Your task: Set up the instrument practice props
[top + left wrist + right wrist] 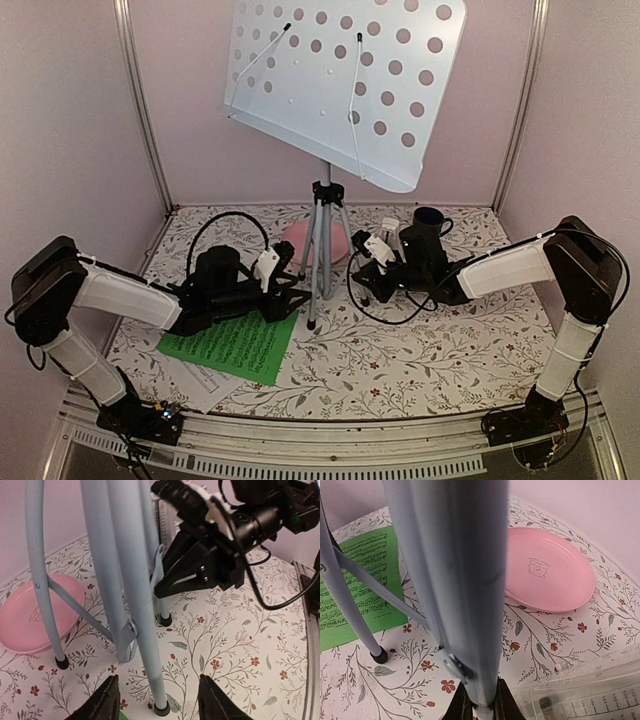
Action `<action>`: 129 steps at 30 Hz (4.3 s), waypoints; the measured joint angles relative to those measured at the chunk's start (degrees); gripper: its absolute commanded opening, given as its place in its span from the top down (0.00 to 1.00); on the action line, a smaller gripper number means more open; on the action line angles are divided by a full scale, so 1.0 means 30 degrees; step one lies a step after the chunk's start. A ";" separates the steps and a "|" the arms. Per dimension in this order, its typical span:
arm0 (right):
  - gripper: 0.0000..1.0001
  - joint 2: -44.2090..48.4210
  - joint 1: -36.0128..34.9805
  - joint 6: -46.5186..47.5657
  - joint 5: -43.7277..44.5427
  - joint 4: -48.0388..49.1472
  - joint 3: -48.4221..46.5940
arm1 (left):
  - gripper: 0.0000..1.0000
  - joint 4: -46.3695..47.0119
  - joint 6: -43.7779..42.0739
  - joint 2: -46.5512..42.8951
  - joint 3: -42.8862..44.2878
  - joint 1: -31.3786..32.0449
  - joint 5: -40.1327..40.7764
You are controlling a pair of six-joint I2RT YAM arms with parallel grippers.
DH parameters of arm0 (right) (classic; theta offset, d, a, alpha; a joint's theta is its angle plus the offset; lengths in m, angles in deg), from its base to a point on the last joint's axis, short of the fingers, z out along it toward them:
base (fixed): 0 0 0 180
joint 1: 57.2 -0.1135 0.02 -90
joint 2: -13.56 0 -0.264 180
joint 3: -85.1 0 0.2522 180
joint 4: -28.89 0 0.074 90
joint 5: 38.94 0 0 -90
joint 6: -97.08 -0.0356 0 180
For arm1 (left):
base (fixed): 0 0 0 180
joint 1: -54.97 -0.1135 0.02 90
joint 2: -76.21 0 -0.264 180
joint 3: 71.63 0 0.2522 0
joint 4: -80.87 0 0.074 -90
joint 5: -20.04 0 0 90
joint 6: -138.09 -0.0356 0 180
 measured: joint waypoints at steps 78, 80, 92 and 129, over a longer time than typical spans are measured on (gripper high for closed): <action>1.00 0.4801 0.0357 0.0240 0.2987 -0.2441 0.3993 | 1.00 0.3045 0.5253 0.3679 -0.0102 0.3096 0.1639; 1.00 0.4809 0.0372 0.0838 0.3337 -0.2703 0.3883 | 1.00 0.3082 0.5238 0.3789 -0.0080 0.3147 0.1617; 1.00 0.5399 0.1450 0.3191 0.3592 -0.2601 0.4554 | 1.00 0.2681 0.4940 0.3942 0.0197 0.3679 0.1690; 1.00 0.1610 0.5020 0.7635 0.0255 -0.0364 0.1785 | 1.00 0.1421 0.6535 0.5836 0.3147 0.4167 0.3045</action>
